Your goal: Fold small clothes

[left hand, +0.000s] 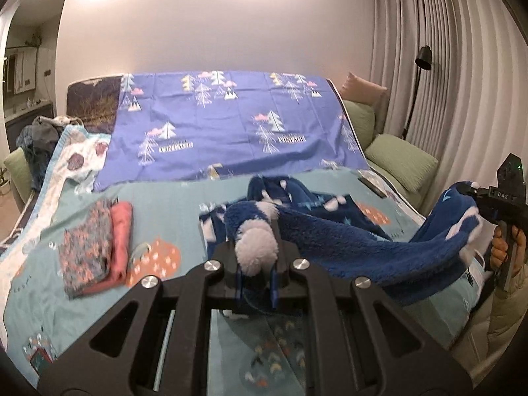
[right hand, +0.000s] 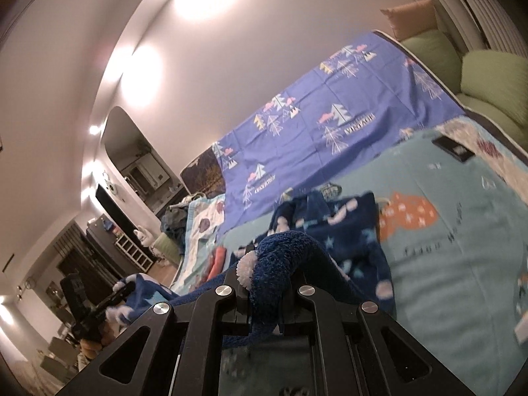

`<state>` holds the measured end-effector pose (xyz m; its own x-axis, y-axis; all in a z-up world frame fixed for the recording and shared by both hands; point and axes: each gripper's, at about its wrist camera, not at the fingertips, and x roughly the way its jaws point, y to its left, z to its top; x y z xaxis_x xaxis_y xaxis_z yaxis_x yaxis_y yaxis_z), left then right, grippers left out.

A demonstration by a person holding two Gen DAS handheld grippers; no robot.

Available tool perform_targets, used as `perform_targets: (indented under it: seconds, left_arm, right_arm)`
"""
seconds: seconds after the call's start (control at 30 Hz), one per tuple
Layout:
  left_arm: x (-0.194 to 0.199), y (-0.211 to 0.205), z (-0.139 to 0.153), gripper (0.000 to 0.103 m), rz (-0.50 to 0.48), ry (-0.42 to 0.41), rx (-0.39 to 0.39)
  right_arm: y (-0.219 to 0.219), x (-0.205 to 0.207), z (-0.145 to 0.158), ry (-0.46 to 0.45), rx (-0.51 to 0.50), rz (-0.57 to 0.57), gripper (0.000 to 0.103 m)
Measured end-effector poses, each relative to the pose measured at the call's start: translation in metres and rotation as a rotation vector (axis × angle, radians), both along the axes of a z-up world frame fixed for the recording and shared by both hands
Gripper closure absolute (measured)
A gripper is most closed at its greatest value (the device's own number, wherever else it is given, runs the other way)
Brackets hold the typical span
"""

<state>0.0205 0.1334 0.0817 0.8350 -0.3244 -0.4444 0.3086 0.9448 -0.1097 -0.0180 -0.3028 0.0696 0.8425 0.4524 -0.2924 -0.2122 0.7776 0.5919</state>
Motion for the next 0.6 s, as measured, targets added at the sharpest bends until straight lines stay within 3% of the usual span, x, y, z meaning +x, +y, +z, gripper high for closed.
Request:
perform_targets:
  seconds: [0.33,0.6]
  left_arm:
    - [0.083,-0.006,0.019,0.089,0.084,-0.005,-0.019]
    - [0.146,-0.013,0.013,0.089,0.120,0.048,-0.046]
  right_arm:
    - [-0.007,0.081,0.034,-0.011,-0.010,-0.046,0.095]
    - [-0.007,0.147,0.025,0.030,-0.013,-0.066,0.095]
